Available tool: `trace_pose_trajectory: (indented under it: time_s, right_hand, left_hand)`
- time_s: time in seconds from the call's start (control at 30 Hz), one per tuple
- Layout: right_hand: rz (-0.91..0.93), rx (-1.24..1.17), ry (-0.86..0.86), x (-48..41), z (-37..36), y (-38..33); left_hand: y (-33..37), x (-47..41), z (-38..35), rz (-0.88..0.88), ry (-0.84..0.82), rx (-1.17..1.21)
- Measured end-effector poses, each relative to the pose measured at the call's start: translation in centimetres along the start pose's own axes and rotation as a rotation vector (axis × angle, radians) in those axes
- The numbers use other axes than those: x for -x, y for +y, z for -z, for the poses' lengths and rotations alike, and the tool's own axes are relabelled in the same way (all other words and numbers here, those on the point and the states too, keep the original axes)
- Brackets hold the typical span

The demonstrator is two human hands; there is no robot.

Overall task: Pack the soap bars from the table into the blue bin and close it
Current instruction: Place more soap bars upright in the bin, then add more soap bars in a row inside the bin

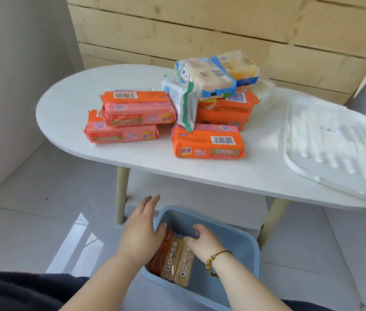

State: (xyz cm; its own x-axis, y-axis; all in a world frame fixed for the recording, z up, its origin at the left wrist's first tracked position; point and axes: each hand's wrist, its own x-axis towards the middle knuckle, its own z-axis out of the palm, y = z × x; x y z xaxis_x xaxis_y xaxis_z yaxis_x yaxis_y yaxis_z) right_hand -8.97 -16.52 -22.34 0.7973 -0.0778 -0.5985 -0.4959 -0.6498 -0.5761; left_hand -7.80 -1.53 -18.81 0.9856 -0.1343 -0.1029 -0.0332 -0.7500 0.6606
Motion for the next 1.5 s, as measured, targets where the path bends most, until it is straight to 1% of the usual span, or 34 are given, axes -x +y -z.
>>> trace_pose_trajectory:
  time_s: [0.1, 0.2, 0.27, 0.33, 0.37, 0.43, 0.5, 0.57, 0.7, 0.83, 0.93, 1.0, 1.17, 1.27, 1.37, 1.43, 1.5]
  right_hand:
    - [0.170, 0.104, 0.029, 4.5, 3.2, -2.5]
    - [0.364, 0.100, 0.111, 9.5, 7.3, -5.0]
    - [0.451, 0.039, 0.223, 12.1, 10.4, -6.9]
    - [0.517, -0.011, 0.380, 13.3, 13.3, -9.1]
    - [0.543, -0.015, 0.457, 13.3, 14.5, -10.3]
    - [0.553, 0.025, 0.584, 12.5, 16.4, -13.0]
    - [0.542, 0.089, 0.664, 10.9, 17.7, -15.6]
    - [0.515, 0.165, 0.707, 8.9, 18.4, -17.9]
    - [0.365, 0.269, 0.699, 5.2, 19.0, -21.1]
    - [0.199, 0.124, 0.653, 2.4, 18.9, -22.4]
    - [0.080, 0.132, 0.623, 1.0, 18.8, -23.1]
    - [0.054, 0.157, 0.620, 0.6, 18.9, -23.3]
    - [0.118, 0.160, 0.692, 0.5, 18.7, -22.3]
    - [0.195, 0.096, 0.754, 1.8, 18.6, -21.5]
    - [0.268, -0.022, 0.826, 4.2, 18.7, -20.9]
    - [0.329, -0.104, 0.819, 6.1, 18.6, -20.0]
    - [0.414, -0.202, 0.768, 8.2, 18.1, -18.4]
  left_hand:
    - [3.4, 1.1, 2.6, -0.221, 0.182, 0.039]
    - [6.5, 2.0, 5.2, -0.423, 0.394, -0.002]
    - [7.7, 2.3, 6.8, -0.507, 0.481, -0.079]
    - [7.6, 1.8, 8.0, -0.508, 0.526, -0.218]
    - [7.3, 1.5, 8.4, -0.473, 0.511, -0.270]
    - [6.5, 1.0, 8.8, -0.393, 0.427, -0.297]
    - [5.7, 0.8, 8.8, -0.343, 0.351, -0.286]
    - [5.0, 0.5, 8.4, -0.325, 0.308, -0.289]
    - [3.7, -0.4, 7.7, -0.315, 0.214, -0.378]
    - [3.3, -0.8, 7.5, -0.326, 0.199, -0.406]
    - [3.0, -0.9, 7.4, -0.324, 0.209, -0.378]
    - [2.8, -0.9, 7.3, -0.335, 0.209, -0.377]
    - [2.6, -1.1, 7.5, -0.353, 0.200, -0.432]
    - [2.7, -1.0, 7.6, -0.365, 0.192, -0.446]
    - [2.6, -0.5, 7.5, -0.369, 0.207, -0.431]
    - [2.3, 0.0, 7.3, -0.359, 0.204, -0.434]
    - [2.3, 0.8, 7.0, -0.352, 0.197, -0.415]
